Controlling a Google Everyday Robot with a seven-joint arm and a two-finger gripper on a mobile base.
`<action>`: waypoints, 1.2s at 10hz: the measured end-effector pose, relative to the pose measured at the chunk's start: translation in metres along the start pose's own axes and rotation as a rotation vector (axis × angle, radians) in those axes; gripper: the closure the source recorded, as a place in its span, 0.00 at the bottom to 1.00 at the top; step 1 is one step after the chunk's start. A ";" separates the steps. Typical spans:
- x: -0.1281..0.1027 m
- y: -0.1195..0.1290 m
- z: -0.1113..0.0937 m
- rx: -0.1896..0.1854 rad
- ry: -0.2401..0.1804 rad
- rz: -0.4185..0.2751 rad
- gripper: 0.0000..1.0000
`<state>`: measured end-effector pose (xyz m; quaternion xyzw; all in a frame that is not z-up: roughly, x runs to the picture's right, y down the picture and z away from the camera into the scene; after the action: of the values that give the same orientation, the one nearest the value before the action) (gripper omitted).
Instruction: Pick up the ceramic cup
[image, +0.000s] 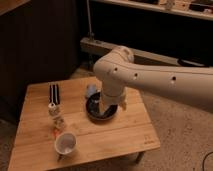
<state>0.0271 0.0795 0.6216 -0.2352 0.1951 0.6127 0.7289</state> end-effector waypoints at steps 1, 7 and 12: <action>0.000 0.000 0.000 -0.001 -0.001 0.001 0.35; 0.002 0.034 -0.057 -0.174 -0.074 -0.072 0.35; 0.035 0.117 -0.030 -0.250 -0.032 -0.272 0.35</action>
<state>-0.0817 0.1065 0.5652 -0.3384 0.0725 0.5316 0.7731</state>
